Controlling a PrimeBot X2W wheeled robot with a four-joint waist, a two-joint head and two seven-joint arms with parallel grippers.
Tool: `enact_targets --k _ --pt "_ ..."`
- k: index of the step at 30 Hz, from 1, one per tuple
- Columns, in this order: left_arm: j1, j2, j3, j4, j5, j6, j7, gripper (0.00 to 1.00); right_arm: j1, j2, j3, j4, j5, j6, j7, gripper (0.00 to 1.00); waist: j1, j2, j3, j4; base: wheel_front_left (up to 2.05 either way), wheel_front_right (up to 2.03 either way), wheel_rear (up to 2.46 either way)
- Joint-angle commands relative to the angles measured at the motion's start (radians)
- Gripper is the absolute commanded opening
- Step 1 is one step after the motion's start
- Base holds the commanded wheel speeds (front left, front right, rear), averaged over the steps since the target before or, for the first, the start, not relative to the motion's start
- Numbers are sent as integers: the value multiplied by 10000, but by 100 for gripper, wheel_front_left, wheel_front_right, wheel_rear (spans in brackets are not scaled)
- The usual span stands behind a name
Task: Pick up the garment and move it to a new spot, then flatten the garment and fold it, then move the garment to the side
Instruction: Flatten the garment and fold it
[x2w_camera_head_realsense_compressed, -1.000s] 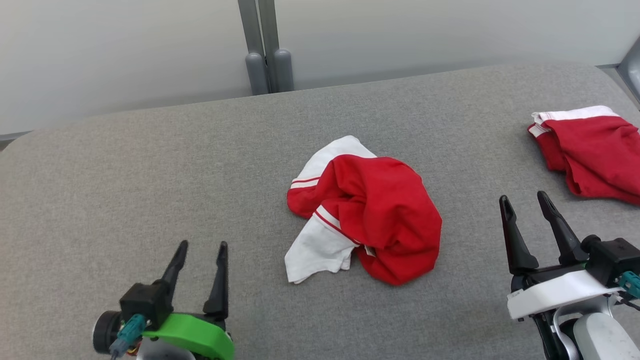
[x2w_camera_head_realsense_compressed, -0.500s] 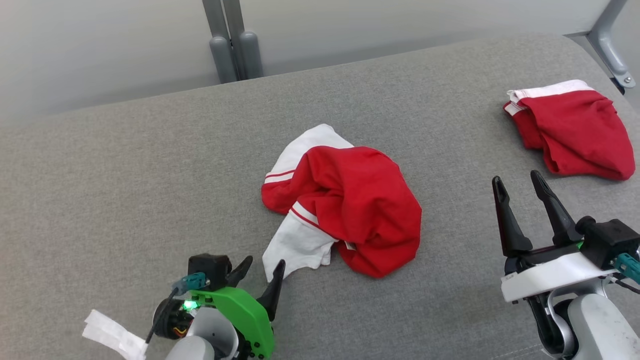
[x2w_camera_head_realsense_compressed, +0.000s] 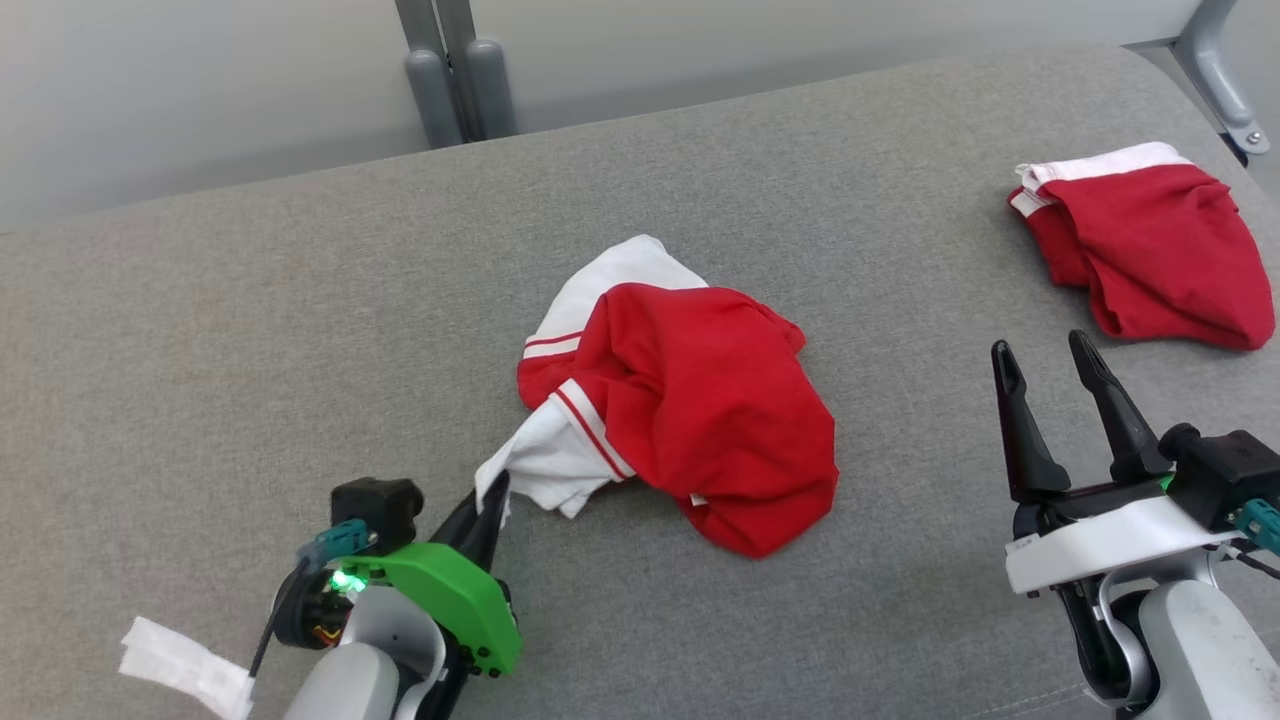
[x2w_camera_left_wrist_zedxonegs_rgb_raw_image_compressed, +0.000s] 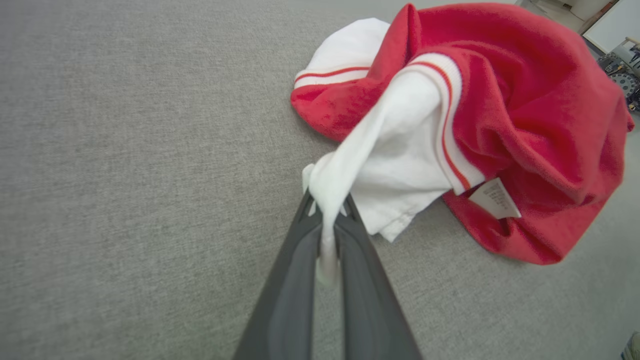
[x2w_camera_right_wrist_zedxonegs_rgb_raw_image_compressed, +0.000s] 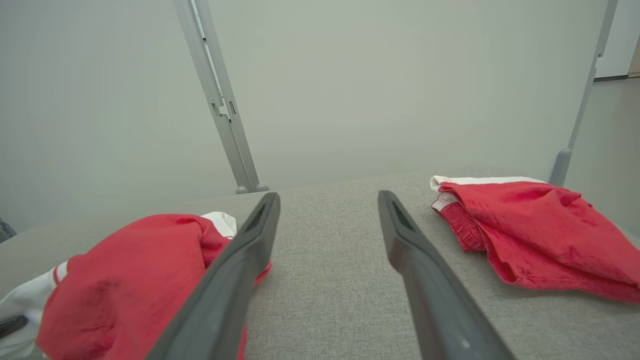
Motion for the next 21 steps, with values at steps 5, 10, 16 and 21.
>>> enact_targets --k 5,10,16,21 --pt "878 666 469 -1252 -97 574 285 0 139 -170 24 -57 32 1 -29 100 0 -1 -16 694 0 0 0" --pt "1774 1270 836 -2362 -159 1213 1045 0 116 -329 52 -55 23 1 -28 100 0 -1 23 1220 0 0 0" --pt "2644 1806 1145 -3108 -71 1916 1831 0 60 -459 24 -63 33 1 -28 100 0 -1 126 1612 0 0 0" --pt "3126 1935 1440 -3212 -65 2473 1957 0 2 -572 -64 -84 68 1 -28 100 0 -1 216 1746 0 0 0"
